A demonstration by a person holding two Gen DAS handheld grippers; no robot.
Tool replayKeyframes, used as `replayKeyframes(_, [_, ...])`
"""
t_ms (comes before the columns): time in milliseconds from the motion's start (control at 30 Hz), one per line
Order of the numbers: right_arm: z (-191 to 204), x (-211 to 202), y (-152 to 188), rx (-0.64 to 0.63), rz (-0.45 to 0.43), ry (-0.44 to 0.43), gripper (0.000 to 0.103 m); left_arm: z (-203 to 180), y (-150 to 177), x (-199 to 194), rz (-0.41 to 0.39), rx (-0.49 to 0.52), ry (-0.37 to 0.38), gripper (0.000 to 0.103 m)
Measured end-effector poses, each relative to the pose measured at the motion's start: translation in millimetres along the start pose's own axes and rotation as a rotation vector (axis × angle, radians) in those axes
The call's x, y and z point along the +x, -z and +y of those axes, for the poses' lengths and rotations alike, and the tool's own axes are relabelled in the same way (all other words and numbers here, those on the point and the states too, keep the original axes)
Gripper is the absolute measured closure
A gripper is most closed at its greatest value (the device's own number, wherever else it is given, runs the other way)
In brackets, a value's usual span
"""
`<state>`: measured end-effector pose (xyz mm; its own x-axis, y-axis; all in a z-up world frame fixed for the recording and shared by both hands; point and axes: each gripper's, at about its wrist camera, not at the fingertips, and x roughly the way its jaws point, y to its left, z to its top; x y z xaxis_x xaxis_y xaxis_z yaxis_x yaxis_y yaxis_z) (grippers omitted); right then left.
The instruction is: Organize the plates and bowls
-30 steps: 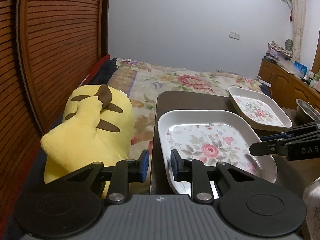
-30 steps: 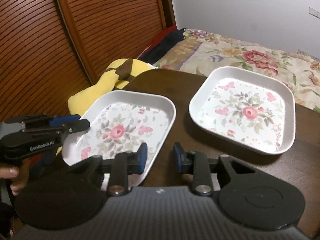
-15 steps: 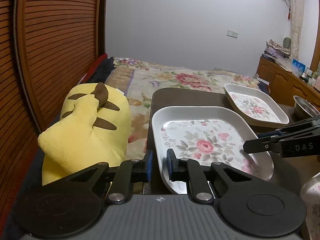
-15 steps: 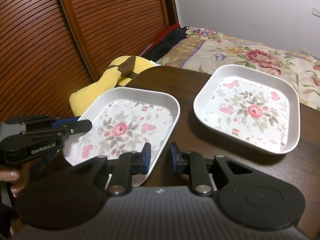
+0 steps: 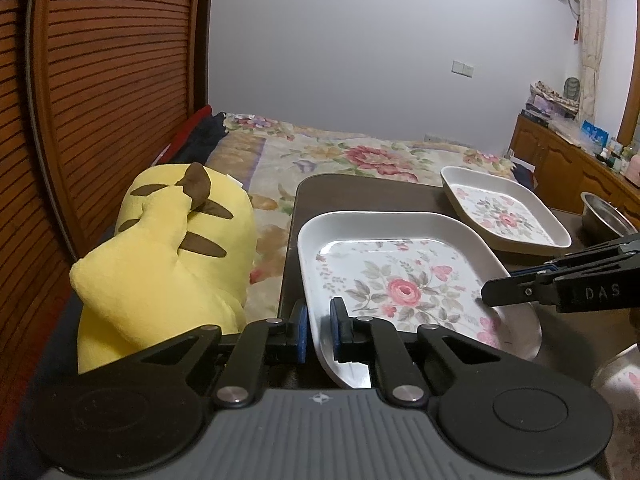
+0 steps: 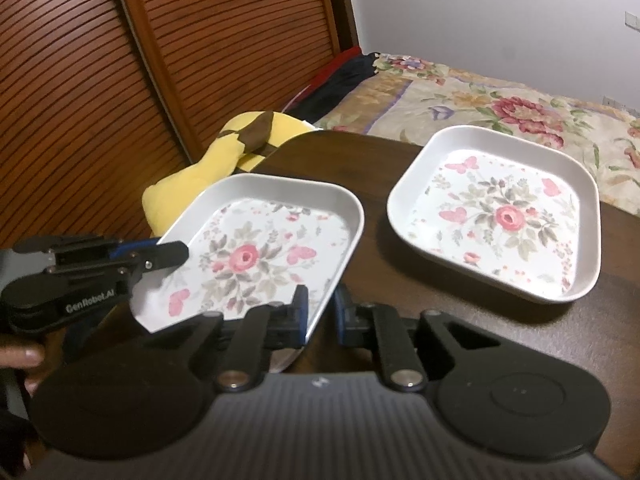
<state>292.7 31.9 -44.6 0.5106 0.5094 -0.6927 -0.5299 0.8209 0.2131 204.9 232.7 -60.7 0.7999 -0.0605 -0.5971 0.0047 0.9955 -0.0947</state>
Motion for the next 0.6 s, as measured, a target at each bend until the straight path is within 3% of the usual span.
replayKeyframes(600, [-3.3,-32.9,7.0,0.020,-0.045,0.005,0.089,-17.5,-5.4,-24.9,-0.036,0.019,0.022,0.091])
